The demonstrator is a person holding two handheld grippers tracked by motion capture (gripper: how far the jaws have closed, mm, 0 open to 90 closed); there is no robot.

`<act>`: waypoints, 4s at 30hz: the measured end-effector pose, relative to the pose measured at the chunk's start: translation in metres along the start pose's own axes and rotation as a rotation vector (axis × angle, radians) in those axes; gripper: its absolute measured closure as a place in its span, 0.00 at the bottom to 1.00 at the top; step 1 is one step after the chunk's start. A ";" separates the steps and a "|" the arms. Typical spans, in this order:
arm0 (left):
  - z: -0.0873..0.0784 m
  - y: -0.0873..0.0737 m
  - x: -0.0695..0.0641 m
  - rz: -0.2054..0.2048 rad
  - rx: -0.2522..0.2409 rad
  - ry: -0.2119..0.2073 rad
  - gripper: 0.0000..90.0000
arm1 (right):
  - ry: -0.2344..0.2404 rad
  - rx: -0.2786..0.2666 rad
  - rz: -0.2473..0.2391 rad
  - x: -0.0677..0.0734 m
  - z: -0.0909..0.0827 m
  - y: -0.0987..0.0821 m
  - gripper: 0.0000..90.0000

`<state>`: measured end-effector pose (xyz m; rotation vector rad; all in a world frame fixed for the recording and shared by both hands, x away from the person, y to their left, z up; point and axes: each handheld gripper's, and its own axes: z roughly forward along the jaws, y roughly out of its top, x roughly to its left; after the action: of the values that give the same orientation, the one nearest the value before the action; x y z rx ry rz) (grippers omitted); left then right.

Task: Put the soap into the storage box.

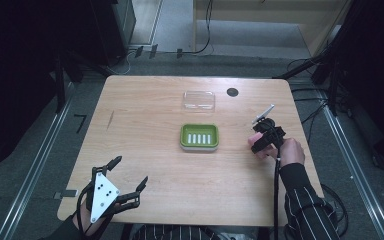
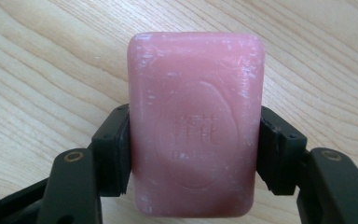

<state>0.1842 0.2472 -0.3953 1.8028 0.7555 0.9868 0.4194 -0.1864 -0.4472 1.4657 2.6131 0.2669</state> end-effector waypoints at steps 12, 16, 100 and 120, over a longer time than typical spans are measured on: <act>0.000 0.000 0.000 0.002 0.001 0.001 0.15 | 0.002 -0.015 -0.079 0.009 -0.005 0.011 0.43; 0.000 0.000 0.000 0.002 0.002 0.001 0.15 | 0.009 -0.028 -0.108 0.013 -0.008 0.015 0.43; -0.001 -0.001 0.001 -0.004 0.008 0.003 0.15 | 0.026 -0.105 -0.523 0.088 -0.035 0.090 0.43; -0.001 -0.001 0.001 -0.003 0.009 0.004 0.15 | 0.037 -0.125 -0.621 0.107 -0.036 0.106 0.43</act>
<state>0.1834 0.2491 -0.3956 1.8076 0.7660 0.9862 0.4447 -0.0443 -0.3926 0.5645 2.8531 0.3717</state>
